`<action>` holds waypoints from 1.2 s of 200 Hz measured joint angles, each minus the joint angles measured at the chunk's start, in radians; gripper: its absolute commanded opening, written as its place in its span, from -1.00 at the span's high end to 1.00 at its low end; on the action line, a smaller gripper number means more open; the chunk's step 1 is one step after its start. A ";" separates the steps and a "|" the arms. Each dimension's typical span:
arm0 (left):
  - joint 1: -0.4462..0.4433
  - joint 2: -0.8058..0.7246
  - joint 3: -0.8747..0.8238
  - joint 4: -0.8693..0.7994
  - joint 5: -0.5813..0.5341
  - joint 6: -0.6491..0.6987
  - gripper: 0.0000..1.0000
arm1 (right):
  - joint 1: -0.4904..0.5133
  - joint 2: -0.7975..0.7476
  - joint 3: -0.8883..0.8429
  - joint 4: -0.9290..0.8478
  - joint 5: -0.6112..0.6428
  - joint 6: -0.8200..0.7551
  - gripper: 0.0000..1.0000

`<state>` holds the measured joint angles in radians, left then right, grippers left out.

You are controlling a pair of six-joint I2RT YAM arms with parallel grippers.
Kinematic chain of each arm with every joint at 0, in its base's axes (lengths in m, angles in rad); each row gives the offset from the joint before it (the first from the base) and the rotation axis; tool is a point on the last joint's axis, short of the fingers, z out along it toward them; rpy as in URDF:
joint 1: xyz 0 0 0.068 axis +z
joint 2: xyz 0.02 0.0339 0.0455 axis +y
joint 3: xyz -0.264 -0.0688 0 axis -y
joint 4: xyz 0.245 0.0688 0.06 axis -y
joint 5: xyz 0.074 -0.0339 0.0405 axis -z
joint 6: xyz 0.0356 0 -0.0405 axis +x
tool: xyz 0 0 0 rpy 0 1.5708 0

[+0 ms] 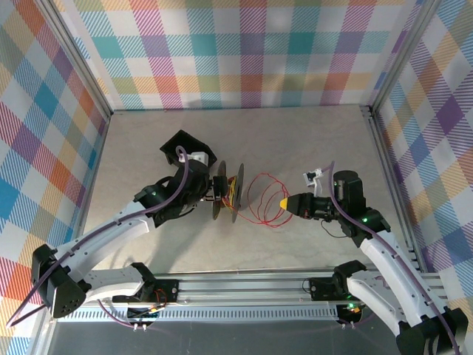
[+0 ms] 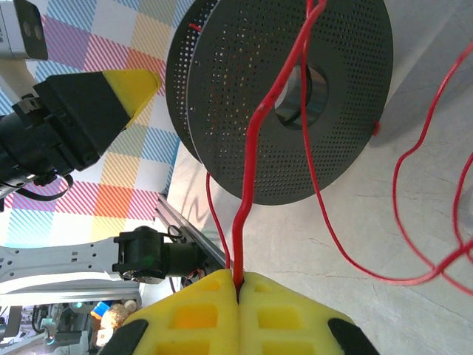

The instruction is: Wrap the cables

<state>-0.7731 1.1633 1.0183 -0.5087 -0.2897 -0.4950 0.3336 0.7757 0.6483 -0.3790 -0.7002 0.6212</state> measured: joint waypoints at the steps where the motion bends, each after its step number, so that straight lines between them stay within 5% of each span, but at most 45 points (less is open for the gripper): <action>1: 0.000 0.001 0.001 0.000 0.000 0.000 -0.57 | 0.000 0.000 0.000 0.000 0.000 0.000 1.00; 63: 0.023 0.115 0.097 -0.017 0.028 0.017 -0.42 | 0.000 0.000 -0.001 0.006 0.000 0.000 1.00; 125: 0.054 0.222 0.147 -0.019 0.106 0.019 -0.05 | 0.000 -0.001 -0.008 0.022 0.000 0.000 1.00; 240: 0.068 0.271 0.152 -0.020 0.151 0.017 0.34 | 0.000 0.000 -0.017 0.087 -0.018 0.020 1.00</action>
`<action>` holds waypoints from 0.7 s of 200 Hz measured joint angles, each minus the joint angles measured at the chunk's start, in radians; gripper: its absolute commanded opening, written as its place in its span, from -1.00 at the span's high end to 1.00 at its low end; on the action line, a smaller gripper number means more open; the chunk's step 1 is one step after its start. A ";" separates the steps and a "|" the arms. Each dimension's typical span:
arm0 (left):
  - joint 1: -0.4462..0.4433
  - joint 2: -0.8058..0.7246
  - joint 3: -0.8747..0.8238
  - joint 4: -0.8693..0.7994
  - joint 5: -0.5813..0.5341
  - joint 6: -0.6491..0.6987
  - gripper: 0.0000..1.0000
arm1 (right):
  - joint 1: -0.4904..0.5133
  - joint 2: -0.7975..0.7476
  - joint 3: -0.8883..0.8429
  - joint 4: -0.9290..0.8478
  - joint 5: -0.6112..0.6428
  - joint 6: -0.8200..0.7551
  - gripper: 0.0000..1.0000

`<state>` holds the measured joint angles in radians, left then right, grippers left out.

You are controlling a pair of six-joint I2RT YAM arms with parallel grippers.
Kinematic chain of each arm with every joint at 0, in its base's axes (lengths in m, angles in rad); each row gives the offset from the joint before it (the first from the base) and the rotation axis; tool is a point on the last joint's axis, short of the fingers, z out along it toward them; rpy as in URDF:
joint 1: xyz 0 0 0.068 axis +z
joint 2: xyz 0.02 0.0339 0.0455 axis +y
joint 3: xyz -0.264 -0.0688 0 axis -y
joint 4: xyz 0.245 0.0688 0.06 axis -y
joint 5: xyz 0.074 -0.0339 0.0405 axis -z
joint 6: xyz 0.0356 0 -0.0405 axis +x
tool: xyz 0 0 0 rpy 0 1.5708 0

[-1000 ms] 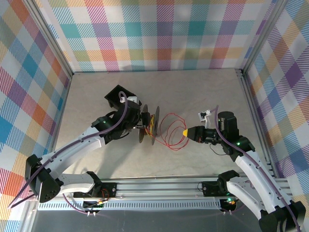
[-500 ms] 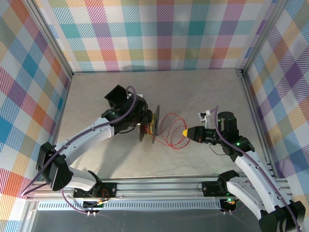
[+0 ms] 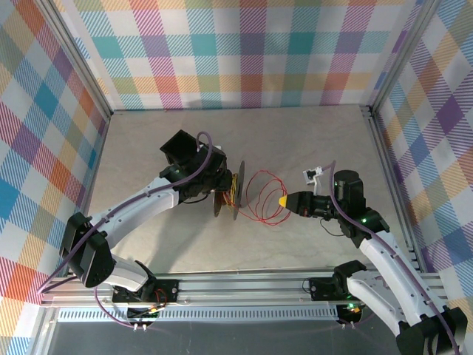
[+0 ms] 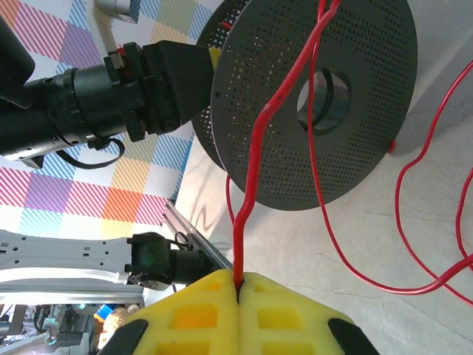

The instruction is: Wrap the cables

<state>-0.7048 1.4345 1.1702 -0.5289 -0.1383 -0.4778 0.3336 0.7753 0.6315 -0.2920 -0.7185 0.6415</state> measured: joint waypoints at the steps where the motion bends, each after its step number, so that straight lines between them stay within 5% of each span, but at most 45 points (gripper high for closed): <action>1: 0.000 0.000 0.000 0.000 0.000 0.000 0.35 | 0.000 0.000 0.000 0.000 0.000 0.000 1.00; 59: 0.003 0.001 0.000 0.000 -0.001 0.000 0.56 | 0.000 0.000 -0.011 0.014 -0.002 0.003 1.00; 140: 0.003 0.014 0.005 0.000 0.000 -0.001 0.41 | 0.002 0.000 -0.016 0.029 -0.021 0.010 1.00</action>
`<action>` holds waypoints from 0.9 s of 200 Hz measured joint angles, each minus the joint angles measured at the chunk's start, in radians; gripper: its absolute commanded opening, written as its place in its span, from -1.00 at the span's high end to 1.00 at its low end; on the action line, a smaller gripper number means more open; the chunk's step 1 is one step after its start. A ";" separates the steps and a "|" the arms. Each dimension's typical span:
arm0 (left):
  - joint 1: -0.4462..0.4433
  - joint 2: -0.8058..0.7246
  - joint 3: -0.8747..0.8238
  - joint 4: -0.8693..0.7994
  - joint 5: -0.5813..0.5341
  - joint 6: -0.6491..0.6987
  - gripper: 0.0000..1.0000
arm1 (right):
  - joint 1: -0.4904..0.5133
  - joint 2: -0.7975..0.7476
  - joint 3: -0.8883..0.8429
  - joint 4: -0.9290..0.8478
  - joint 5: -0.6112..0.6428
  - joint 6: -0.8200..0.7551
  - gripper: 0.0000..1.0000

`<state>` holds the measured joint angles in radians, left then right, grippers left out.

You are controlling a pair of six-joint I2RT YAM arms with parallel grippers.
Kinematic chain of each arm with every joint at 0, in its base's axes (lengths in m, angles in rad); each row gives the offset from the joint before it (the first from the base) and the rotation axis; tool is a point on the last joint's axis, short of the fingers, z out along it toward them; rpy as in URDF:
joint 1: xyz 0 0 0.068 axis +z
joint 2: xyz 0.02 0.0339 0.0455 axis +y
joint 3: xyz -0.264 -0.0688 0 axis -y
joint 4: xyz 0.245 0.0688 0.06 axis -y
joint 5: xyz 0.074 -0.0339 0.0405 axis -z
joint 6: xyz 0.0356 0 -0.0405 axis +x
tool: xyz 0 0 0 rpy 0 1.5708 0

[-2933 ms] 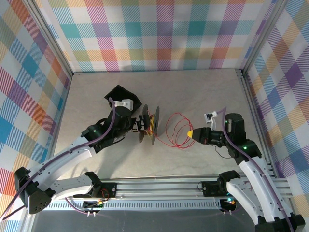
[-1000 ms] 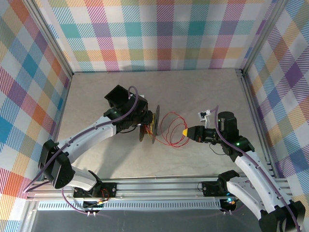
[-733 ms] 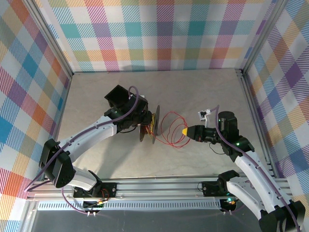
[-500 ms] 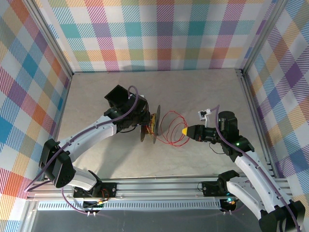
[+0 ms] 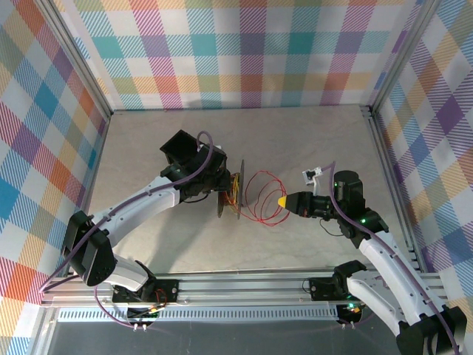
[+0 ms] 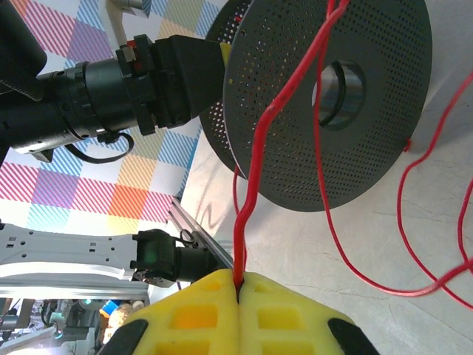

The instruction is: Wrap the cables

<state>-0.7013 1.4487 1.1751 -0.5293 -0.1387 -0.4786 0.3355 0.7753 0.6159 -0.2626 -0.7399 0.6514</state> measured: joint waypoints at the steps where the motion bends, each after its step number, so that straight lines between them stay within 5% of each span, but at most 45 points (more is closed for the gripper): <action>1: 0.000 0.000 0.000 0.000 0.000 0.000 0.41 | 0.000 0.000 0.000 0.000 0.000 0.000 1.00; 120: 0.000 0.002 0.000 -0.001 -0.001 0.004 0.22 | 0.019 -0.025 -0.007 0.042 -0.029 0.015 1.00; 180: 0.000 0.002 0.000 -0.001 -0.004 0.000 0.39 | 0.022 -0.027 -0.017 0.046 -0.037 0.015 1.00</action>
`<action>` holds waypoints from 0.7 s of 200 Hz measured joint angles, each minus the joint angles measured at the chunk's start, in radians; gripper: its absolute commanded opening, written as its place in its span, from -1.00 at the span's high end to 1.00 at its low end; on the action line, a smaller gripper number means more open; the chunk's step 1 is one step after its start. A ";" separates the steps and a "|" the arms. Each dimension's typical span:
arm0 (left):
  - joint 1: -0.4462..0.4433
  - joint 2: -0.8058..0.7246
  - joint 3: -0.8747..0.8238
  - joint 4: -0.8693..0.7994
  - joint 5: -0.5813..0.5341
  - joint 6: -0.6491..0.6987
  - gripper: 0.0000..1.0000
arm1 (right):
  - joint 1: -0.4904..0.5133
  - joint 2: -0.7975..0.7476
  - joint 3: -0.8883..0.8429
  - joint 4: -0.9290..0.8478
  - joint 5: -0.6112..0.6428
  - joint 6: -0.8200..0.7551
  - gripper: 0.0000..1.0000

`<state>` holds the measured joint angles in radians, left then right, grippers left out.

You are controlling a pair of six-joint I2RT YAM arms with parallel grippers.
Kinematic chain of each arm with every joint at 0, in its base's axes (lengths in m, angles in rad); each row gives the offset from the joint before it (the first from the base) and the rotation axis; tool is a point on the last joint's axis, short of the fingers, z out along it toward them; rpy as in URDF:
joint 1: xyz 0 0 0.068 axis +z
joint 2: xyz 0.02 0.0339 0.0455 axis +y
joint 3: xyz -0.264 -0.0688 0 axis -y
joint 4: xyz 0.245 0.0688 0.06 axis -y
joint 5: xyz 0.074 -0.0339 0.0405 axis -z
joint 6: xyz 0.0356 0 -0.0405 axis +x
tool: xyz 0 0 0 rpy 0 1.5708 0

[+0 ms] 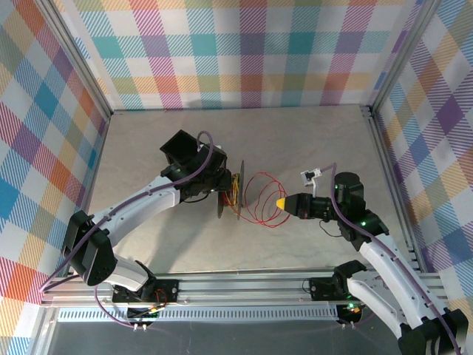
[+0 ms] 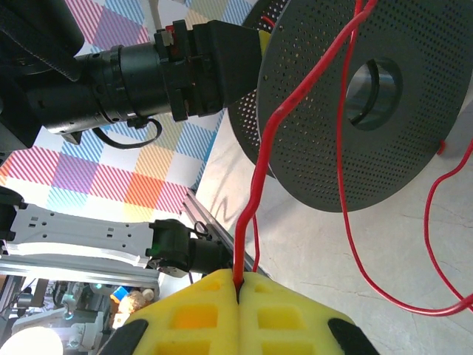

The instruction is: Wrap the cables

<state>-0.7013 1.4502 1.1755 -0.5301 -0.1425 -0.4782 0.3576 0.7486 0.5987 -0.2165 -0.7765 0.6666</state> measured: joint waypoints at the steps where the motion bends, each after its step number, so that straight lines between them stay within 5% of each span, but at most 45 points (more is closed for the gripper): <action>1: 0.000 0.000 0.000 0.000 0.000 0.000 0.39 | 0.000 0.000 0.000 0.000 0.000 0.000 1.00; 38: 0.000 0.000 0.000 0.000 0.000 -0.001 0.56 | 0.009 -0.006 0.000 0.006 -0.005 0.000 1.00; 75: 0.003 0.001 0.002 -0.018 -0.019 0.007 0.99 | 0.010 -0.006 0.000 0.014 -0.006 0.000 1.00; 140: 0.004 0.002 0.003 -0.025 -0.046 0.003 1.00 | 0.010 -0.003 -0.001 -0.019 0.050 -0.016 1.00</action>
<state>-0.6975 1.4517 1.1786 -0.5549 -0.1883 -0.4751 0.3679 0.7460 0.5980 -0.2352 -0.7261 0.6510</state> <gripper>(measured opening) 0.070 0.048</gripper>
